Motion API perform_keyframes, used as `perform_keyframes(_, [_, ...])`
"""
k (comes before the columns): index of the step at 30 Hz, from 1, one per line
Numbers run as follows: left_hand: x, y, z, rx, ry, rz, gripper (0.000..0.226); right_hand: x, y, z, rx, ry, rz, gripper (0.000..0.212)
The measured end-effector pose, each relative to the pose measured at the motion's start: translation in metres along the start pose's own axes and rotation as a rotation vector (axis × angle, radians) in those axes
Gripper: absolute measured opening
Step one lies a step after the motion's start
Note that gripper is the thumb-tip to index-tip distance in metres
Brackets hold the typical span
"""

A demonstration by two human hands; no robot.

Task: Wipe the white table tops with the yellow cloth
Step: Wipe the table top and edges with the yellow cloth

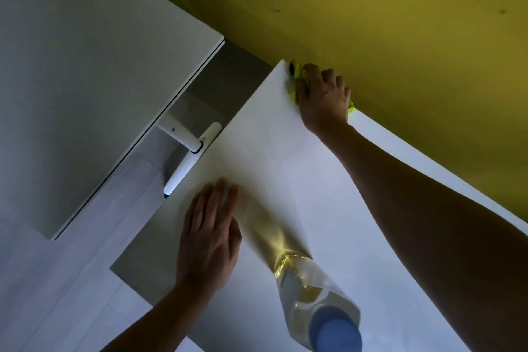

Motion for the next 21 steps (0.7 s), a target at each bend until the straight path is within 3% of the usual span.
perform_keyframes(7, [0.017,-0.010,0.022,0.024,-0.019,-0.041,0.056,0.037,0.009,0.030,0.021,-0.026,0.010,0.045])
perform_keyframes(10, [-0.003,-0.008,-0.007,0.019,0.161,0.075,0.048,0.046,0.010,0.035,0.042,-0.033,0.037,0.044])
perform_keyframes(14, [-0.043,0.007,-0.058,0.081,0.327,0.115,0.054,0.047,0.010,0.034,0.084,-0.065,0.016,0.044])
perform_keyframes(21, [-0.054,0.020,-0.080,0.055,0.404,0.051,0.057,-0.020,-0.005,0.066,0.049,0.033,0.010,0.042])
Point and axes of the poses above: each hand's wrist, its own z-axis away from the middle knuckle, its own y-axis out of the palm, x = y × z, the point moved 10 cm from there along -z, towards the middle knuckle, and after that the axes turned 2 degrees about y, right-handed, at the moved point
